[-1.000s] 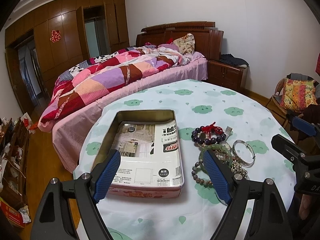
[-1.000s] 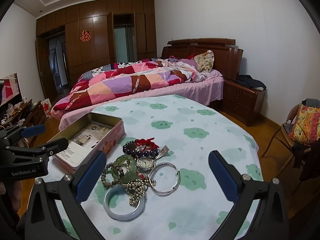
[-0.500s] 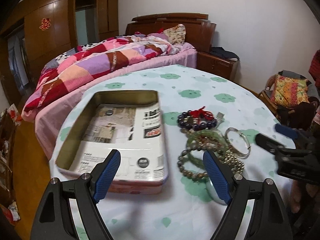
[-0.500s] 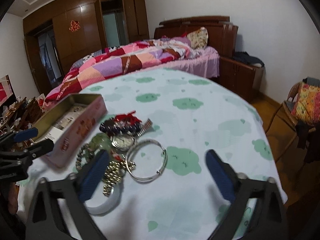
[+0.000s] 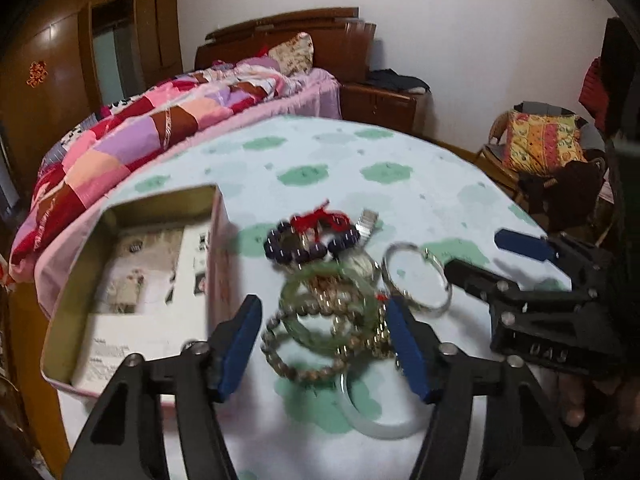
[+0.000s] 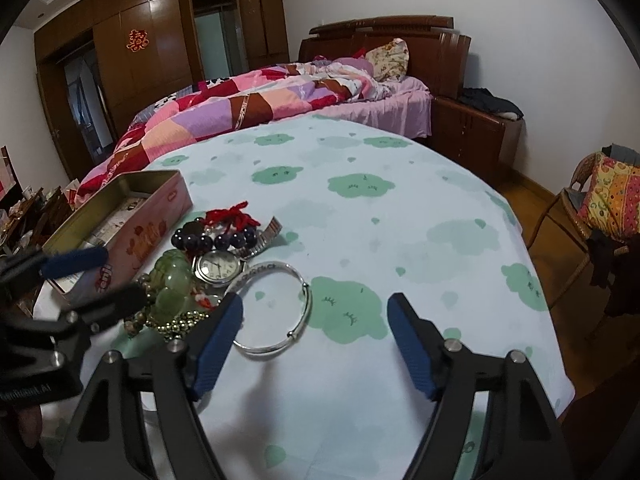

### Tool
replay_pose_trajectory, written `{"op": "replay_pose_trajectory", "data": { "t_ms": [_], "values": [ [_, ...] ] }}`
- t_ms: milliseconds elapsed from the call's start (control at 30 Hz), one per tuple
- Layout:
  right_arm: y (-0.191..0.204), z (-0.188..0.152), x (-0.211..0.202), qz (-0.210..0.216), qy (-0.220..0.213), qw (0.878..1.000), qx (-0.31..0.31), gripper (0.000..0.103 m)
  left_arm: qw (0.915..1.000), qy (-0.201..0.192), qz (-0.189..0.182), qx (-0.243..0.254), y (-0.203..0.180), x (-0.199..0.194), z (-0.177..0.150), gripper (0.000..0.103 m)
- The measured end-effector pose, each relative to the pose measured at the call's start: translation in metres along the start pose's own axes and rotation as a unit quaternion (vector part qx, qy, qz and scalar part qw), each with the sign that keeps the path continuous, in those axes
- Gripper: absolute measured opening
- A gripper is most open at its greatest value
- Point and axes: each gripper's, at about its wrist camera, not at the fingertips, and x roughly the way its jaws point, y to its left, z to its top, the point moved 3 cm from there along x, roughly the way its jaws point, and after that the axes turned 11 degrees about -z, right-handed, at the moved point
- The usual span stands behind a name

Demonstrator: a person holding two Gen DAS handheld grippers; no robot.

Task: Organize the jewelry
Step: 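Reach the left tool to the beaded bracelet and close on it, then carry the beaded bracelet to the tin while the right tool carries the green bangle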

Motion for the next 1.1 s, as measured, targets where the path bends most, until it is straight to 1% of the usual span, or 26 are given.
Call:
{"op": "replay_pose_trajectory", "data": {
  "t_ms": [67, 133, 200, 233, 267, 300, 333, 367, 400, 533, 633, 800, 933, 1033, 1100],
  "values": [
    [0.001, 0.0, 0.001, 0.002, 0.004, 1.0, 0.001, 0.079, 1.0, 0.007, -0.003, 0.0, -0.001, 0.003, -0.005, 0.057],
    [0.001, 0.001, 0.002, 0.003, 0.003, 1.0, 0.001, 0.082, 0.9999, 0.014, -0.009, -0.001, -0.001, 0.007, -0.006, 0.054],
    [0.003, 0.002, 0.002, 0.003, 0.002, 1.0, -0.001, 0.082, 0.9998, 0.018, -0.012, 0.001, -0.003, 0.012, -0.007, 0.05],
    [0.004, 0.001, 0.002, 0.003, 0.002, 1.0, -0.002, 0.082, 0.9996, 0.022, -0.017, 0.002, -0.004, 0.014, -0.007, 0.044],
    [0.004, 0.003, 0.004, 0.004, 0.001, 1.0, -0.002, 0.082, 0.9994, 0.027, -0.023, 0.002, -0.004, 0.017, -0.009, 0.033],
    [0.003, 0.002, 0.003, 0.004, 0.002, 1.0, -0.002, 0.082, 0.9991, 0.026, -0.032, -0.001, -0.004, 0.017, -0.009, 0.025],
    [0.004, 0.003, 0.004, 0.004, 0.002, 1.0, -0.002, 0.082, 0.999, 0.026, -0.036, -0.003, -0.003, 0.017, -0.01, 0.011],
    [0.004, 0.002, 0.003, 0.004, 0.002, 1.0, -0.001, 0.082, 0.9991, 0.022, -0.035, -0.004, -0.002, 0.014, -0.01, 0.009],
    [0.004, 0.002, 0.003, 0.005, 0.001, 1.0, 0.0, 0.082, 0.9992, 0.013, -0.036, -0.006, -0.002, 0.009, -0.008, 0.007],
    [0.005, 0.003, 0.004, 0.006, 0.001, 1.0, 0.001, 0.082, 0.9985, -0.02, -0.05, -0.005, -0.002, -0.009, 0.0, 0.007],
    [0.005, 0.003, 0.003, 0.005, 0.0, 1.0, 0.001, 0.082, 0.9982, -0.039, -0.045, 0.002, -0.003, -0.019, 0.005, 0.007],
    [0.011, 0.006, 0.001, 0.008, -0.008, 1.0, -0.012, 0.082, 0.9968, -0.074, -0.029, 0.006, 0.006, -0.04, 0.018, 0.007],
    [0.028, 0.016, -0.005, 0.035, -0.013, 0.998, -0.041, 0.081, 0.9951, -0.098, -0.014, 0.007, 0.013, -0.055, 0.026, 0.007],
    [0.045, 0.026, -0.007, 0.058, -0.013, 0.996, -0.065, 0.076, 0.9941, -0.108, -0.004, 0.007, 0.019, -0.062, 0.031, 0.007],
    [0.057, 0.031, -0.004, 0.069, -0.003, 0.994, -0.079, 0.072, 0.9936, -0.112, 0.003, 0.007, 0.024, -0.064, 0.033, 0.007]
  ]
}}
